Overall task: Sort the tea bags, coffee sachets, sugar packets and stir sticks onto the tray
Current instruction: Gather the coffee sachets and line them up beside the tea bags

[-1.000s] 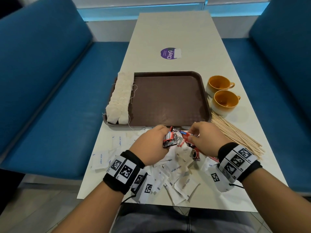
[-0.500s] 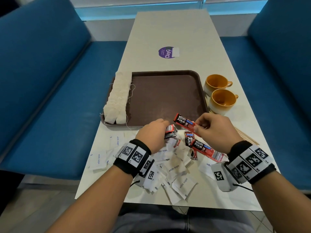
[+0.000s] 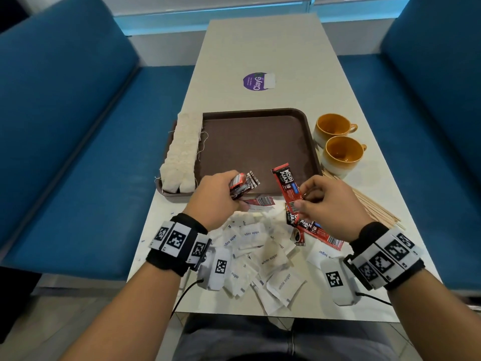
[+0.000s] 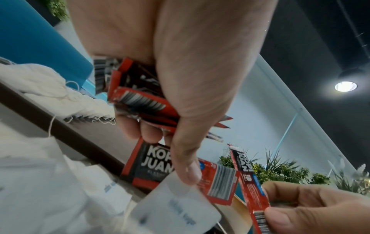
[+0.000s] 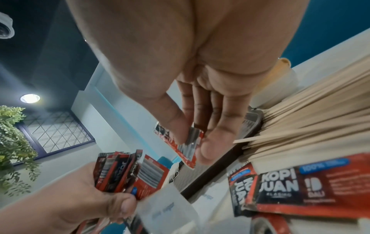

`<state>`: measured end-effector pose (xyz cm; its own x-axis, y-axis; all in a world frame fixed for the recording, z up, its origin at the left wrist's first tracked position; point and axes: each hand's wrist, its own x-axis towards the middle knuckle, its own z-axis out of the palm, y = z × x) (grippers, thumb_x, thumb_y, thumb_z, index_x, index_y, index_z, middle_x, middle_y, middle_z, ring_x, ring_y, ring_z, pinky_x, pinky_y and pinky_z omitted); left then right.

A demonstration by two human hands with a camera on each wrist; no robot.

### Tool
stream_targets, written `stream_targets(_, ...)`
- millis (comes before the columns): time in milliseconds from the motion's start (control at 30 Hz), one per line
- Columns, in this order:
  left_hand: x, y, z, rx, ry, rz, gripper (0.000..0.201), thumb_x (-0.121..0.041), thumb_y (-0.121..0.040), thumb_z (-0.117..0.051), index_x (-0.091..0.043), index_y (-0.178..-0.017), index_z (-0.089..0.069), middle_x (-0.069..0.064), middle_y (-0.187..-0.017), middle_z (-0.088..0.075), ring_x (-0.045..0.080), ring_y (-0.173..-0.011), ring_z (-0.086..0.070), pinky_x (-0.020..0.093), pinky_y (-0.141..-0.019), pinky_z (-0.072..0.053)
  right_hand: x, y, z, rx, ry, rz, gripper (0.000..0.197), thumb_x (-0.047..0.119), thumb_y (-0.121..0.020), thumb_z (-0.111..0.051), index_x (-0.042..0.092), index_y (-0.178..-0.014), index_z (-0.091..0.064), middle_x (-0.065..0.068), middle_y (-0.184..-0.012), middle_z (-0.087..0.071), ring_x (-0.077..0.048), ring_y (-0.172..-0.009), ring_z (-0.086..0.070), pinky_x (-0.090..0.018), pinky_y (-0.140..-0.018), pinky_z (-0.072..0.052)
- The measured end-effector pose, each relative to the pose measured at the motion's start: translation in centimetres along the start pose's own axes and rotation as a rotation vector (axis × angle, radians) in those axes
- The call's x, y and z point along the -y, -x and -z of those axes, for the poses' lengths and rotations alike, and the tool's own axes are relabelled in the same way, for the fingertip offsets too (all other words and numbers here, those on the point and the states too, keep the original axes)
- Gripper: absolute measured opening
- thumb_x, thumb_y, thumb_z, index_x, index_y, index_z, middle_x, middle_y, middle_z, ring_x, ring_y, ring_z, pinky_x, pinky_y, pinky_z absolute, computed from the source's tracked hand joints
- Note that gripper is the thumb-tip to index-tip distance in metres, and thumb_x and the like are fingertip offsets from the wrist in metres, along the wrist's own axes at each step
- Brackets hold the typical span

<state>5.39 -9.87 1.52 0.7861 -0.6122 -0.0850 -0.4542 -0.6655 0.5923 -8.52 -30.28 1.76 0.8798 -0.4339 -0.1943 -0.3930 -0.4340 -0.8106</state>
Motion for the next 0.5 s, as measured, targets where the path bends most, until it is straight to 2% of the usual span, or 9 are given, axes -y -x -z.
stream_targets(67,0.0,0.4,0.5,0.028,0.012,0.022,0.038,-0.027,-0.069,-0.094,-0.025,-0.095,-0.066,-0.012,-0.082,-0.069,0.013,-0.082,-0.062,0.026,-0.070,-0.046,0.2,0.2,-0.2,0.009,-0.011,0.004,0.015,0.017,-0.090,-0.077,0.020,-0.096,-0.063,0.003,-0.083,-0.076,-0.011,-0.068,-0.074,-0.032,-0.069,-0.063)
stream_targets(167,0.4,0.9,0.8,0.065,0.055,0.043,0.034,-0.028,-0.070,-0.093,-0.025,-0.090,-0.066,-0.009,-0.081,-0.072,0.015,-0.082,-0.066,0.032,-0.075,-0.051,0.3,0.4,-0.7,0.009,-0.006,-0.004,0.012,0.019,-0.093,-0.074,0.022,-0.098,-0.064,0.004,-0.088,-0.075,-0.010,-0.073,-0.073,-0.025,-0.066,-0.061)
stream_targets(267,0.8,1.3,0.5,0.049,0.116,0.034,0.018,-0.028,-0.082,-0.085,-0.023,-0.091,-0.069,-0.009,-0.080,-0.072,0.012,-0.078,-0.066,0.032,-0.072,-0.050,0.3,0.5,-1.2,0.008,-0.032,-0.010,0.009,0.019,-0.095,-0.072,0.022,-0.098,-0.064,0.003,-0.094,-0.073,-0.010,-0.072,-0.074,-0.027,-0.068,-0.062)
stream_targets(400,0.2,1.9,0.1,-0.060,0.266,0.037,0.007,-0.025,-0.094,-0.069,-0.019,-0.098,-0.069,-0.003,-0.085,-0.072,0.015,-0.081,-0.066,0.034,-0.077,-0.053,0.8,0.6,-1.6,0.080,-0.172,-0.027,0.006,0.011,-0.095,-0.070,0.013,-0.100,-0.066,-0.007,-0.096,-0.072,-0.019,-0.071,-0.076,-0.032,-0.065,-0.064)
stream_targets(500,-1.2,2.2,-0.1,-0.119,0.424,0.059,0.006,-0.018,-0.095,-0.064,-0.015,-0.096,-0.068,0.004,-0.083,-0.072,0.015,-0.074,-0.065,0.036,-0.069,-0.055,1.3,0.8,-1.8,0.151,-0.323,-0.007,0.010,0.007,-0.094,-0.071,0.004,-0.104,-0.067,-0.014,-0.095,-0.074,-0.024,-0.070,-0.075,-0.031,-0.063,-0.063)
